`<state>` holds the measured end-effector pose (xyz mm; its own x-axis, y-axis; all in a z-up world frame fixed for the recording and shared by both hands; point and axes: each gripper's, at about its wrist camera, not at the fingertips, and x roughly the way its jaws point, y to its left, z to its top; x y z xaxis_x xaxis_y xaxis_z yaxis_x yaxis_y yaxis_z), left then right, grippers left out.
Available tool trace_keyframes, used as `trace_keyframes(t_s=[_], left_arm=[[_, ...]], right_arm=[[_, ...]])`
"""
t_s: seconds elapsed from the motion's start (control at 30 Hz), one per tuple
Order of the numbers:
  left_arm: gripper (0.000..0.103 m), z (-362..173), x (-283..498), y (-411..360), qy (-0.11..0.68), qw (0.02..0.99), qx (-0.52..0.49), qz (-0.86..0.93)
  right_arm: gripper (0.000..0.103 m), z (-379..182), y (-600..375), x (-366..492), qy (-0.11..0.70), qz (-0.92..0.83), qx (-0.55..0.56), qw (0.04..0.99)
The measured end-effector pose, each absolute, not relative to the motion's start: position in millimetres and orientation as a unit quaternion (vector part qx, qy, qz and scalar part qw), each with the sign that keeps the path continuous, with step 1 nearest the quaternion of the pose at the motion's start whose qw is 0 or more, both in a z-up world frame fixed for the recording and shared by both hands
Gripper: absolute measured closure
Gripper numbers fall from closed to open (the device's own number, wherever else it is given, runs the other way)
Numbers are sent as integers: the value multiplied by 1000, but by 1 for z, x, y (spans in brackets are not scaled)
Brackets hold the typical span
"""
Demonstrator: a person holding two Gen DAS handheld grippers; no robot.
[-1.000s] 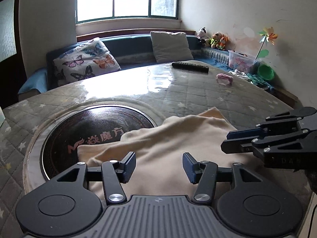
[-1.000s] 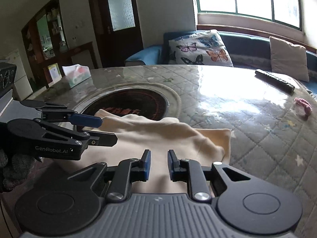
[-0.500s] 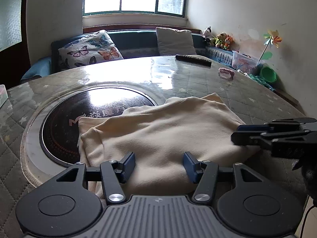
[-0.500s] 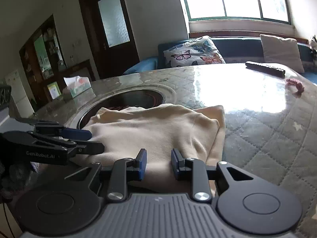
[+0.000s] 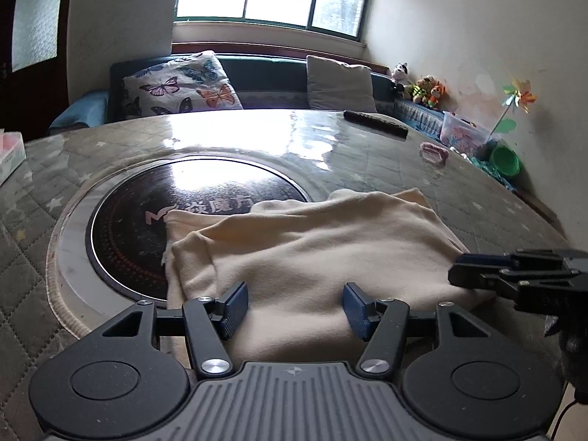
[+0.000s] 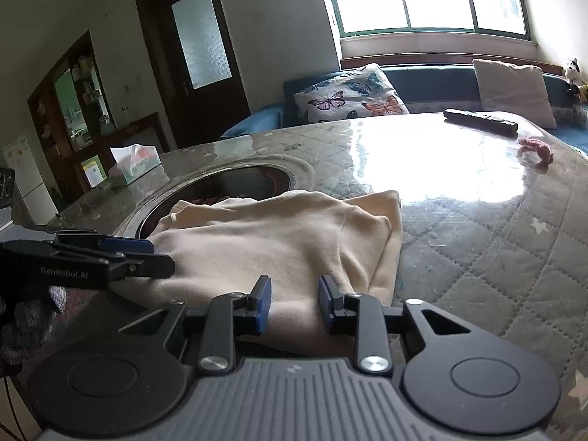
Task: Fold clothes
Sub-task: 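Press the folded sweatshirt flat with both open tools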
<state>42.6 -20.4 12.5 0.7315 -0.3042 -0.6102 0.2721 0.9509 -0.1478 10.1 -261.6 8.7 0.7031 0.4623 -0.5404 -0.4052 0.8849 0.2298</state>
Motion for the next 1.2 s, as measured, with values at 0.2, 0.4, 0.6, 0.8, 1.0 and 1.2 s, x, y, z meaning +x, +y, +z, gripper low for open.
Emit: trace_keyframes(t_s=[0.2,0.4,0.6,0.8,1.0,1.2], left_arm=[[43,12,50,-12,335,931,-38,-138],[43,18,60,-16,330,934,-41,-130],[44,12,85,-10,354,928,-51,-101],[55,14,101,-5,355,930,-54,-81],[60,12,115,0,353,933,-48,-49],[59,7,122,-7,358,933,-14,-39]], right_arm=[[74,8,-260,9,304,234,44,923],[69,8,-260,9,304,237,44,922],[66,9,-256,9,303,237,39,922],[58,10,-254,10,304,242,37,921],[50,11,-246,13,302,244,25,921],[48,12,-244,14,304,246,20,920]])
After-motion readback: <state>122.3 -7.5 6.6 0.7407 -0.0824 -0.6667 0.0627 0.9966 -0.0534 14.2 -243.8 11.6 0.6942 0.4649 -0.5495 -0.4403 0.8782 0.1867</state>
